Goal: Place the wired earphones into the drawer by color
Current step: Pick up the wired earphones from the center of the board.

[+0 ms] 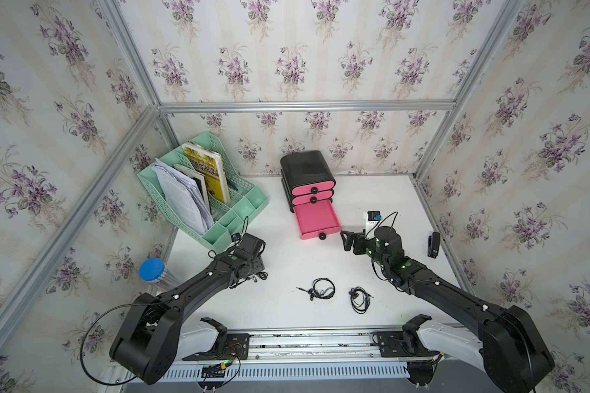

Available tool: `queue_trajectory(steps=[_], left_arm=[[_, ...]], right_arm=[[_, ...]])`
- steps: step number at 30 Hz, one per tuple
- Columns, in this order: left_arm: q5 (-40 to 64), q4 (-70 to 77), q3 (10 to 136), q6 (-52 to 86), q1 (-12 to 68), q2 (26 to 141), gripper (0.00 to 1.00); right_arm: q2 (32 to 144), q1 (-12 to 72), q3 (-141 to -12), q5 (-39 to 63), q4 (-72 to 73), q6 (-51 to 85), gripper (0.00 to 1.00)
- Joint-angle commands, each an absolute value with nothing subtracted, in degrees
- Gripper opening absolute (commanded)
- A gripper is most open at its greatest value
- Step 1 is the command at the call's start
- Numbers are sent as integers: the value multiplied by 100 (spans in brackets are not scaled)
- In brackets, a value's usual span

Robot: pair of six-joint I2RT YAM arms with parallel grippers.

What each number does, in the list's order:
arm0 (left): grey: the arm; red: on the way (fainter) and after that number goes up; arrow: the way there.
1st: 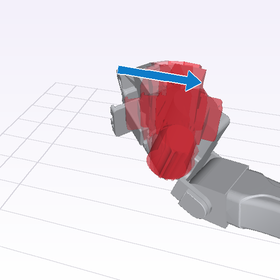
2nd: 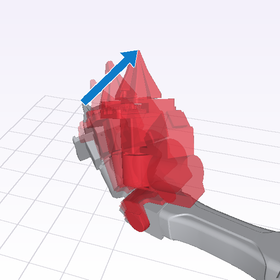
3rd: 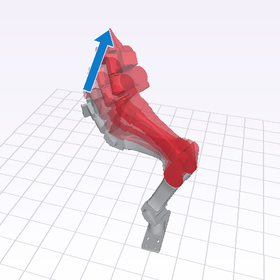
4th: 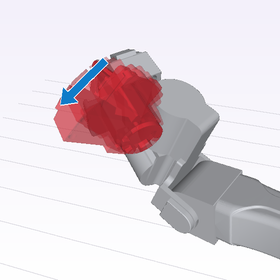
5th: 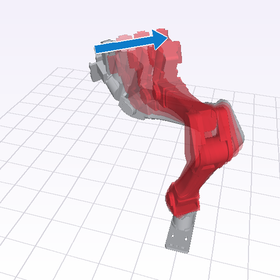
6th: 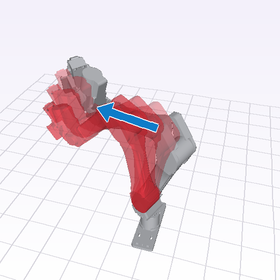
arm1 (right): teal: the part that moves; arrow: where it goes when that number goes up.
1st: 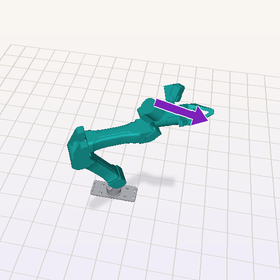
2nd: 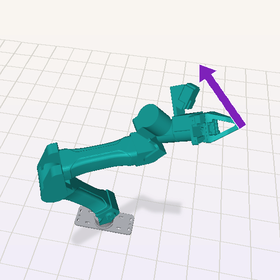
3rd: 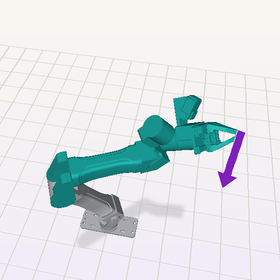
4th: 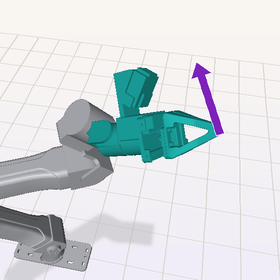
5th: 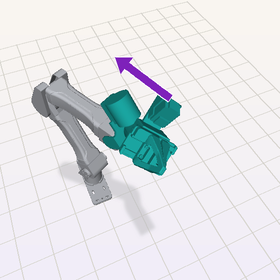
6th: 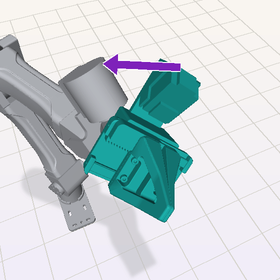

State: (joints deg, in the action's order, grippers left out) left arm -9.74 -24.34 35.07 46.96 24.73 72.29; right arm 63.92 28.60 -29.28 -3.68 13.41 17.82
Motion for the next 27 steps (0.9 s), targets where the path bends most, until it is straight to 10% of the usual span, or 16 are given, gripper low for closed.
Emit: queue_trajectory(steps=[1,27], left_arm=[[-707,-2175,3465,4571,2383,7380,69],[-624,-1877,3472,4520,2240,7775,18]], right_arm=[[6372,2866,-2927,-442,1433,1745,99],[6372,2865,-2900,-455,1459,1736,100]])
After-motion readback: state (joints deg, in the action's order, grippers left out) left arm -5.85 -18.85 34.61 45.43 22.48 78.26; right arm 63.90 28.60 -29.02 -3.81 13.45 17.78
